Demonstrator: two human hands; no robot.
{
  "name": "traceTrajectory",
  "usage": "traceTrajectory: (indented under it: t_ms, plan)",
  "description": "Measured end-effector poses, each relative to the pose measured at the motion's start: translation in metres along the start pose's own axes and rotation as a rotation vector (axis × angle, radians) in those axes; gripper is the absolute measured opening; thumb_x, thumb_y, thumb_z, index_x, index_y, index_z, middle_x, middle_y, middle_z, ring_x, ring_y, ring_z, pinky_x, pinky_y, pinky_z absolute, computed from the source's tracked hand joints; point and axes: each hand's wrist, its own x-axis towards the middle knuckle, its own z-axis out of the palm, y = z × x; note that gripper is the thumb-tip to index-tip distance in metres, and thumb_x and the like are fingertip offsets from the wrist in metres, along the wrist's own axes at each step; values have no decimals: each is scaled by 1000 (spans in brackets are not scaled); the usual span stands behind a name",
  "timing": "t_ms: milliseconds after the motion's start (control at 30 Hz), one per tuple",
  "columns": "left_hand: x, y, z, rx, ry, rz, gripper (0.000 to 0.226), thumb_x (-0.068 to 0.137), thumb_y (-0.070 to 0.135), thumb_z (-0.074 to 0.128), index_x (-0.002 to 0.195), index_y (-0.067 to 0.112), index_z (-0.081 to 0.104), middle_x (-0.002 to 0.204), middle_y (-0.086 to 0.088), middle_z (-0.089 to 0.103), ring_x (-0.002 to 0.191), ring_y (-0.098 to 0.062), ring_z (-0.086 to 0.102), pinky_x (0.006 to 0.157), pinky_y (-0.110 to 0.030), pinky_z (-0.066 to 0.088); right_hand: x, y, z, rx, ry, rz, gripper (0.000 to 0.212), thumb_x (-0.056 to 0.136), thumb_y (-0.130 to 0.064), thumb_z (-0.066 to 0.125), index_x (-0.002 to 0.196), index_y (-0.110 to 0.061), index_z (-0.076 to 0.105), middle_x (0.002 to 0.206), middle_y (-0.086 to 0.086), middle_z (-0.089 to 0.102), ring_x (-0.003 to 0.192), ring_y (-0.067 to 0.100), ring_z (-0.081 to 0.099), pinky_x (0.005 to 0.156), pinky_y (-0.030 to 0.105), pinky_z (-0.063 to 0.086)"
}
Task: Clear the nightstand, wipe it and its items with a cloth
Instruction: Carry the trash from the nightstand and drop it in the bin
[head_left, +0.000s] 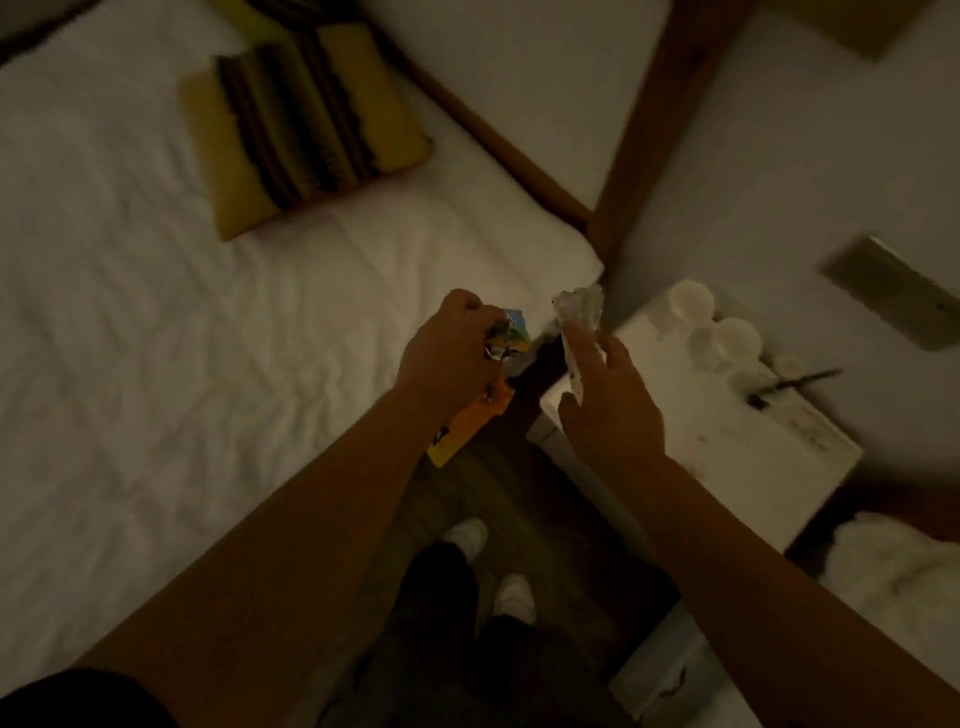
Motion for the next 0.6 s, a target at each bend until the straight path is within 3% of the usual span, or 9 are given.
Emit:
traceTrajectory:
  t_ms: [233,600]
  plan:
    - [-135,-60,-130,0,275,-323,47,74,16,76,119,16,62,118,-7,49,93,-28,56,77,-38,51,-45,-146,15,-42,-157,-442,82,86,-18,64,149,-39,15,154,7,25,130,30,41,97,46,46]
    - [-441,-151,-239,-57,731,-850,45,71,18,79,114,15,65,111,-9,53,93,-25,56,75,-30,43,-215,-362,96,-70,-341,-1032,79,84,-21,59,148,-41,18,152,5,29,123,29,46,86,43,50]
